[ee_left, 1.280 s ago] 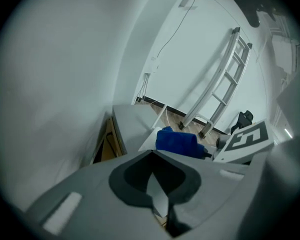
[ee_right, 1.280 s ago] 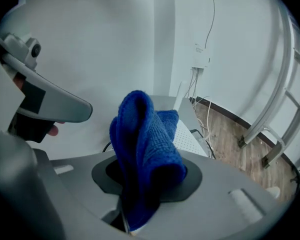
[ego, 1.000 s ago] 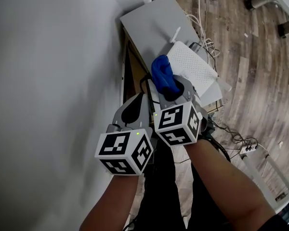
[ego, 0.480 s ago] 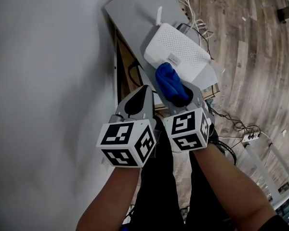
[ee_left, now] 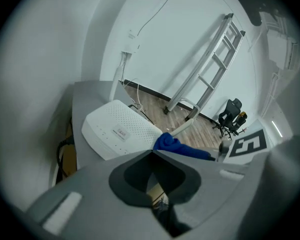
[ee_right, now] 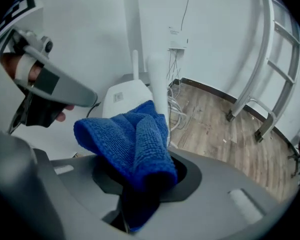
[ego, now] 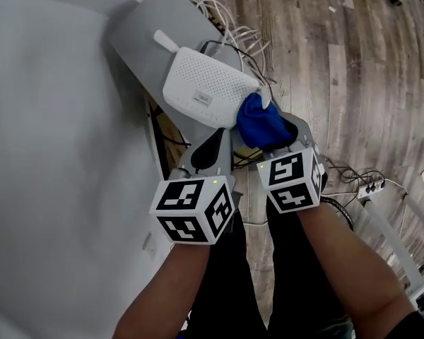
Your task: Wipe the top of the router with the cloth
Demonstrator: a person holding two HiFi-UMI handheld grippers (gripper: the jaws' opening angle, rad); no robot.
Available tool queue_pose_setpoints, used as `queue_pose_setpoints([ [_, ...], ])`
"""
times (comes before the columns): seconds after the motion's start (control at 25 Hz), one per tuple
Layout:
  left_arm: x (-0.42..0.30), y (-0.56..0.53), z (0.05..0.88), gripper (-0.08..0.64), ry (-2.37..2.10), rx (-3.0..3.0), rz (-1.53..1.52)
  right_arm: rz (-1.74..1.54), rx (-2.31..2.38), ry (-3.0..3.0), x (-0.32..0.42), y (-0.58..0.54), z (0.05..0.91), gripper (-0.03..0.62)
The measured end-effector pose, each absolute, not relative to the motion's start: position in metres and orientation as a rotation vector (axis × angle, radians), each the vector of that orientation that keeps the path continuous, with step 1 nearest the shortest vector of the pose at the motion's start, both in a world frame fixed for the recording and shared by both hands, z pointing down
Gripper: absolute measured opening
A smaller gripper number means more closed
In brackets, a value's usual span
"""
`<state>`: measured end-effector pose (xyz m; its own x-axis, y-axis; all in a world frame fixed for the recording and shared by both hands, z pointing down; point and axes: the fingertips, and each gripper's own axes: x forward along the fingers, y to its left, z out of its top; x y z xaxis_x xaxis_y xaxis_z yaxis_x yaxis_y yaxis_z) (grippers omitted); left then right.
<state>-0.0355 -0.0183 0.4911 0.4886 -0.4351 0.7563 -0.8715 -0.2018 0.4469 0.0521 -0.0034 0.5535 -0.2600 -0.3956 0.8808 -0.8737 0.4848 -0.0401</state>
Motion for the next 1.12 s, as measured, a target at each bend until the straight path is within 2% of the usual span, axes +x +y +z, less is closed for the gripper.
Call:
queue_pose_setpoints([
  [0.36, 0.01, -0.038, 0.488, 0.0, -1.102, 1.843, 0.626, 0.659, 1.019, -1.902, 0.09, -0.028, 0.537, 0.15],
  [0.76, 0.024, -0.078, 0.442, 0.002, -1.176, 1.859, 0.582, 0.543, 0.995, -2.021, 0.113, -0.057, 0.459, 0.15],
  [1.12, 0.019, -0.079, 0.487, 0.002, -1.229, 1.797, 0.58, 0.504, 0.83, -1.942, 0.112, -0.057, 0.567, 0.15],
])
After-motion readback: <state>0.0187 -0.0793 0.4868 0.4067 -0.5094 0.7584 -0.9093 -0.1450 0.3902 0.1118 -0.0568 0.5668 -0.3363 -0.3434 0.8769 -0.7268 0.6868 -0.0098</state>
